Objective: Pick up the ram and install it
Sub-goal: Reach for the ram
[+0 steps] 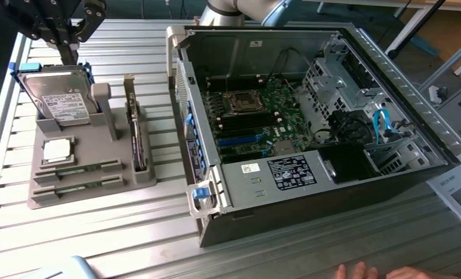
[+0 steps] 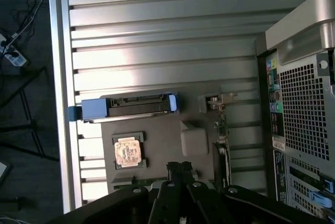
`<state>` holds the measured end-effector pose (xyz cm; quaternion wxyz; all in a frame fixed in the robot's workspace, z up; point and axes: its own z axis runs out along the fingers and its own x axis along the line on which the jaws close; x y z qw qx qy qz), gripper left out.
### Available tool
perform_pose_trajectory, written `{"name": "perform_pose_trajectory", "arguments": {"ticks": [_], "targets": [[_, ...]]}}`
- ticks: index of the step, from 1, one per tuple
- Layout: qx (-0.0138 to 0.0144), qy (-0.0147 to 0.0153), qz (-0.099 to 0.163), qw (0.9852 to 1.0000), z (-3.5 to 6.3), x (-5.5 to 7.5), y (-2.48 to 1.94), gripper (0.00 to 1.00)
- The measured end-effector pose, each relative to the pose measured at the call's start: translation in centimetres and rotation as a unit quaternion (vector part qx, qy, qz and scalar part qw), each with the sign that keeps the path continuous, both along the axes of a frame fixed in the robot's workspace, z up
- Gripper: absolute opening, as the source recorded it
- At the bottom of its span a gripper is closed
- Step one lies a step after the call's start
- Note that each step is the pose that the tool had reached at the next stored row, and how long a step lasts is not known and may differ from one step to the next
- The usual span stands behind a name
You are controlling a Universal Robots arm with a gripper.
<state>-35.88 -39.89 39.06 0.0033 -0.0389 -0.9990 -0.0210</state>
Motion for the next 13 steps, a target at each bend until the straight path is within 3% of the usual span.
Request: {"name": "perform_pose_trajectory", "arguments": {"ticks": [3, 13], "targets": [[0.0000, 0.0000, 0.000, 1.0000, 0.00, -0.70, 0.00, 0.11], [0.0000, 0.0000, 0.000, 1.0000, 0.00, -0.75, -0.16, 0.11]]}}
